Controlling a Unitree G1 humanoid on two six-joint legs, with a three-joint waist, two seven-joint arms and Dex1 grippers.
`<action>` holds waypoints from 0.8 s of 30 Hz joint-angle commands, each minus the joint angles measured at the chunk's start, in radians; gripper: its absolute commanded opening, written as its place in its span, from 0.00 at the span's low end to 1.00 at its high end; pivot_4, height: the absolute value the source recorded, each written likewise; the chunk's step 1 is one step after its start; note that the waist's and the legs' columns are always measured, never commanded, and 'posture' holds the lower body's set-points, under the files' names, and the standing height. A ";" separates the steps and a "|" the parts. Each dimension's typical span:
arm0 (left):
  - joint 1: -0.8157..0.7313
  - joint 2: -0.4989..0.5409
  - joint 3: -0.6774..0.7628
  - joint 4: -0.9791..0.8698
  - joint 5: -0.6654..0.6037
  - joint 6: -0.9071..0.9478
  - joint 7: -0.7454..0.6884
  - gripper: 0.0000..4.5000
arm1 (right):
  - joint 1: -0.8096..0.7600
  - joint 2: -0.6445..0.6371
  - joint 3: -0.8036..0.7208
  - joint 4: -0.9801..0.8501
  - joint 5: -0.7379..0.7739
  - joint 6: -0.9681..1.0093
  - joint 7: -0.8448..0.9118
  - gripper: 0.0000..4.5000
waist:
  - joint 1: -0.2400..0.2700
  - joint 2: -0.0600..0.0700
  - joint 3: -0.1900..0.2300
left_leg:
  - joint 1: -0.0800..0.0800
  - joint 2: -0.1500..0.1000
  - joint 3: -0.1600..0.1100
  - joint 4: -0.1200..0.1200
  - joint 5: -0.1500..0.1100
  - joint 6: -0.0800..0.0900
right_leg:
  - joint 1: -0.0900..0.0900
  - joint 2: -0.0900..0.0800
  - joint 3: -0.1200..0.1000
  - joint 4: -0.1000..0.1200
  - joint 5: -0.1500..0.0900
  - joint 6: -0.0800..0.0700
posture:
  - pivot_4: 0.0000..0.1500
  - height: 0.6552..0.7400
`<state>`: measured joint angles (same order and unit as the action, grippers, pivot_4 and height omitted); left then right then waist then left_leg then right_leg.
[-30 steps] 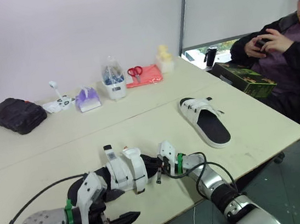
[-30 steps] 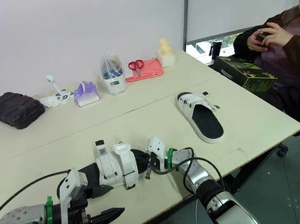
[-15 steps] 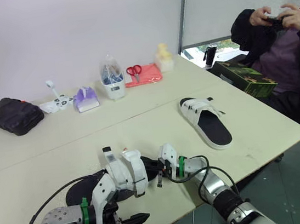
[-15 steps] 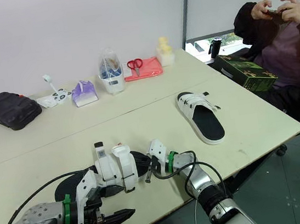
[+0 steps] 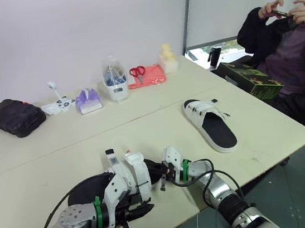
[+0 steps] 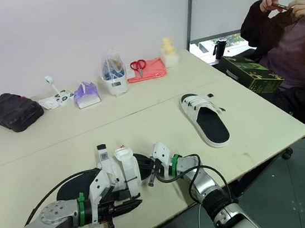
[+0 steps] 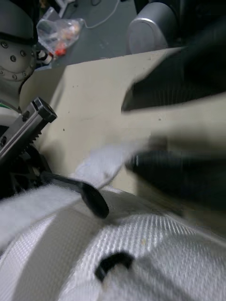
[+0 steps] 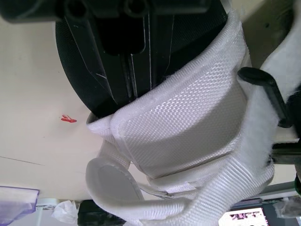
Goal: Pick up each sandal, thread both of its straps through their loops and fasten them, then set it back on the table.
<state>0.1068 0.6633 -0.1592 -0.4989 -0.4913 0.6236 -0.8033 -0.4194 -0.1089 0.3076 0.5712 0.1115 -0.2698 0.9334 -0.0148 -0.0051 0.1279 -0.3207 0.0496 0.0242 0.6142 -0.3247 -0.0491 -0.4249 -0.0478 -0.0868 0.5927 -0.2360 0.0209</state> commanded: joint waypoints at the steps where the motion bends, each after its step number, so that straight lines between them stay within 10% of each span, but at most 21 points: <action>1: 0.030 0.026 0.041 -0.073 -0.082 0.047 -0.035 0.02 | 0.110 -0.067 0.091 0.178 -0.121 0.151 0.021 0.00 | 0.000 0.000 0.000 | 0.000 0.000 0.000 0.000 0.000 0.000 | 0.000 0.000 0.000 0.000 0.000 0.000 | 1.00 1.00; 12: 0.030 0.167 0.163 -0.193 -0.433 0.314 -0.099 0.02 | 0.079 -0.061 0.081 0.221 -0.125 0.134 -0.004 0.00 | -0.001 -0.001 0.000 | 0.001 -0.001 -0.001 0.001 0.000 0.000 | -0.001 0.000 0.000 0.001 -0.001 0.000 | 1.00 1.00; 24: -0.278 -0.060 0.276 0.083 -0.684 0.442 0.222 0.02 | 0.048 -0.046 0.089 0.258 -0.127 0.113 -0.020 0.00 | -0.003 -0.005 0.002 | 0.002 -0.002 -0.002 0.005 0.000 0.001 | 0.012 0.002 0.001 0.003 -0.001 0.001 | 1.00 1.00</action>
<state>-0.1392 0.6149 0.0790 -0.4282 -1.1418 1.0657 -0.6006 -0.4557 -0.1113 0.3229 0.6133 0.1105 -0.2701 0.9176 -0.0182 -0.0105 0.1298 -0.3189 0.0476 0.0218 0.6201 -0.3248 -0.0486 -0.4121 -0.0454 -0.0860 0.5962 -0.2371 0.0216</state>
